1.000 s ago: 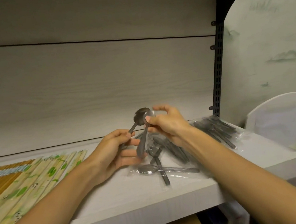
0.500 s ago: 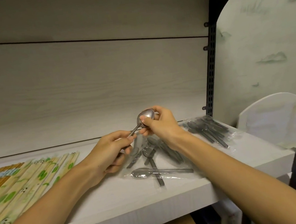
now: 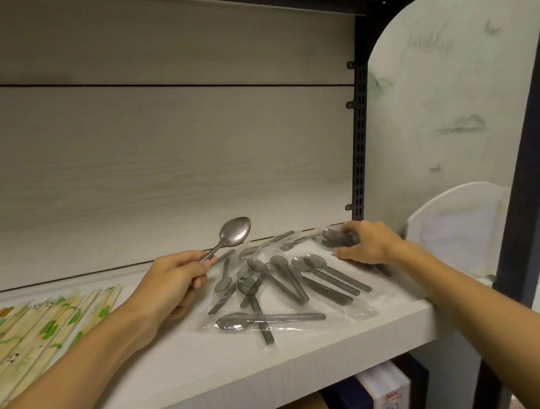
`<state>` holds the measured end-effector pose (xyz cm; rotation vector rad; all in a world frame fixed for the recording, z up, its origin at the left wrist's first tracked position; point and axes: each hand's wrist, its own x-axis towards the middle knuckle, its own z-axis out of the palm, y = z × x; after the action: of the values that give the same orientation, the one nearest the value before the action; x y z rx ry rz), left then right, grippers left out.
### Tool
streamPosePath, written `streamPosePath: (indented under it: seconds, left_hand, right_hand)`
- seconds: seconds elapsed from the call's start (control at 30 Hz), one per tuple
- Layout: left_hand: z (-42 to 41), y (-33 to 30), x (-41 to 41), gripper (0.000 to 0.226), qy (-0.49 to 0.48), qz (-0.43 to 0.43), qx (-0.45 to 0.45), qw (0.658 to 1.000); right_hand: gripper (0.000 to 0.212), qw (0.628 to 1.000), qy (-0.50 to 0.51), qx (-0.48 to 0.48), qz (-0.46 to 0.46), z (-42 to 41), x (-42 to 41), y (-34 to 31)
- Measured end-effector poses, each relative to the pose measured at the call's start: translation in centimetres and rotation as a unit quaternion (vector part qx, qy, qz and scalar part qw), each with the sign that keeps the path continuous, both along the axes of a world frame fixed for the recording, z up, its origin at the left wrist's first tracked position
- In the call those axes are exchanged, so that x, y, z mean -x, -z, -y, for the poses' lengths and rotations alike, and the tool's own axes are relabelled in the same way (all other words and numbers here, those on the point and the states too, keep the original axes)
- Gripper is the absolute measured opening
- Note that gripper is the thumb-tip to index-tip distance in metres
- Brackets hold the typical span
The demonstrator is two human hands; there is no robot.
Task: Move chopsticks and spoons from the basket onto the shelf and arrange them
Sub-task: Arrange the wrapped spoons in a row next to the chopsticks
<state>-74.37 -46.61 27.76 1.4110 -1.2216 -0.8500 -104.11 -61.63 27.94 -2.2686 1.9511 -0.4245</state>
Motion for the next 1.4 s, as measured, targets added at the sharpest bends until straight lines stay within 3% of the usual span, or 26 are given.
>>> streamPosePath:
  seconds: [0.23, 0.43, 0.57, 0.87, 1.0, 1.13, 1.23, 1.4]
  left_hand:
    - [0.0, 0.1, -0.1, 0.02, -0.004, -0.003, -0.006, 1.0]
    - [0.0, 0.1, -0.3, 0.021, -0.019, -0.014, 0.012, 1.0]
    - [0.2, 0.0, -0.6, 0.02, -0.069, -0.013, 0.039, 0.997]
    - [0.0, -0.2, -1.5, 0.018, -0.102, 0.025, 0.05, 0.993]
    - [-0.4, -0.8, -1.6, 0.012, -0.116, 0.027, 0.035, 0.992]
    - [-1.0, -0.6, -2.3, 0.015, -0.133, 0.073, -0.015, 0.988]
    - [-1.9, 0.0, -3.1, 0.024, -0.155, 0.142, -0.047, 0.977]
    - [-3.5, 0.2, -2.9, 0.014, -0.19, 0.222, -0.084, 0.953]
  right_hand:
    - [0.05, 0.983, -0.008, 0.073, 0.166, -0.1, 1.6, -0.4]
    - [0.034, 0.928, -0.061, -0.004, 0.368, -1.3, 0.3, -1.6]
    - [0.033, 0.902, -0.114, -0.054, 0.412, -2.1, -1.6, -2.3]
    - [0.045, 0.943, -0.173, 0.036, 0.281, -2.5, -3.8, -3.0]
    - [0.058, 0.963, -0.225, 0.054, 0.139, -2.9, -4.9, -2.9]
    - [0.053, 0.967, -0.242, 0.075, 0.002, -3.0, -5.5, -2.7]
    - [0.049, 0.96, -0.26, 0.102, -0.027, -3.5, -6.6, -2.5]
    - [0.049, 0.933, -0.347, 0.09, -0.02, -5.8, -10.5, -1.9]
